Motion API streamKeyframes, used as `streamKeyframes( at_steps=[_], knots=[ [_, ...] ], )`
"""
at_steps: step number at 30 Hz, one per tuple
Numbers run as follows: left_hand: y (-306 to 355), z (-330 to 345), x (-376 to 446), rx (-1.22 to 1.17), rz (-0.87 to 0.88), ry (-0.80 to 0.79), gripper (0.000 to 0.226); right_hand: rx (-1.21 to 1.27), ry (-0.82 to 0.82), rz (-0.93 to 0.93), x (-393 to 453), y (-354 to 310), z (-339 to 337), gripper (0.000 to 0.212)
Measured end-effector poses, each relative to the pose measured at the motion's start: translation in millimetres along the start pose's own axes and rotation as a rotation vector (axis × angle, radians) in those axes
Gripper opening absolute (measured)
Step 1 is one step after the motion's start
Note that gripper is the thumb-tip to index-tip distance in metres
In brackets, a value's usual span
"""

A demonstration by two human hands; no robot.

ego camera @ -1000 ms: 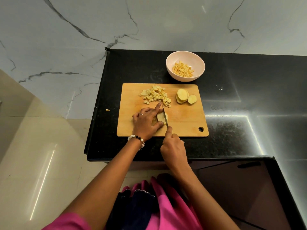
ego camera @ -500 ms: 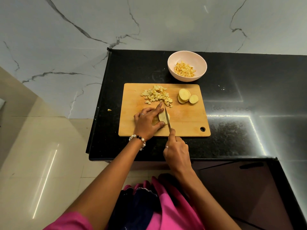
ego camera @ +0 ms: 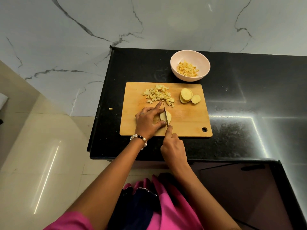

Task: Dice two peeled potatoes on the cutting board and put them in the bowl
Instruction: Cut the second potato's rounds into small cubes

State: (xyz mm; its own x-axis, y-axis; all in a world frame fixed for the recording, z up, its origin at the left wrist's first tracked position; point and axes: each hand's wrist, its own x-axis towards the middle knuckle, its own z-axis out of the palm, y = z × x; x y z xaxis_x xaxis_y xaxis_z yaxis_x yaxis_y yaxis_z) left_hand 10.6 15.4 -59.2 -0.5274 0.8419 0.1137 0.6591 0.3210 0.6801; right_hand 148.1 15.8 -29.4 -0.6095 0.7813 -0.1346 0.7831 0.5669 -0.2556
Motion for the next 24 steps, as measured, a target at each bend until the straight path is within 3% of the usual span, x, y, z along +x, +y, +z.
streamKeyframes(
  at_steps=[4,9,24],
  knots=[
    [1,-1,-1,-0.015,-0.014,0.005,0.081,-0.081,0.072,-0.037,-14,5,12,0.070],
    [-2,-2,0,-0.036,-0.001,-0.022,0.083,0.062,0.027,-0.015,-11,7,-6,0.061],
    [-6,-1,0,-0.138,-0.006,0.070,0.076,0.005,0.023,-0.049,17,-2,3,0.066]
  ],
)
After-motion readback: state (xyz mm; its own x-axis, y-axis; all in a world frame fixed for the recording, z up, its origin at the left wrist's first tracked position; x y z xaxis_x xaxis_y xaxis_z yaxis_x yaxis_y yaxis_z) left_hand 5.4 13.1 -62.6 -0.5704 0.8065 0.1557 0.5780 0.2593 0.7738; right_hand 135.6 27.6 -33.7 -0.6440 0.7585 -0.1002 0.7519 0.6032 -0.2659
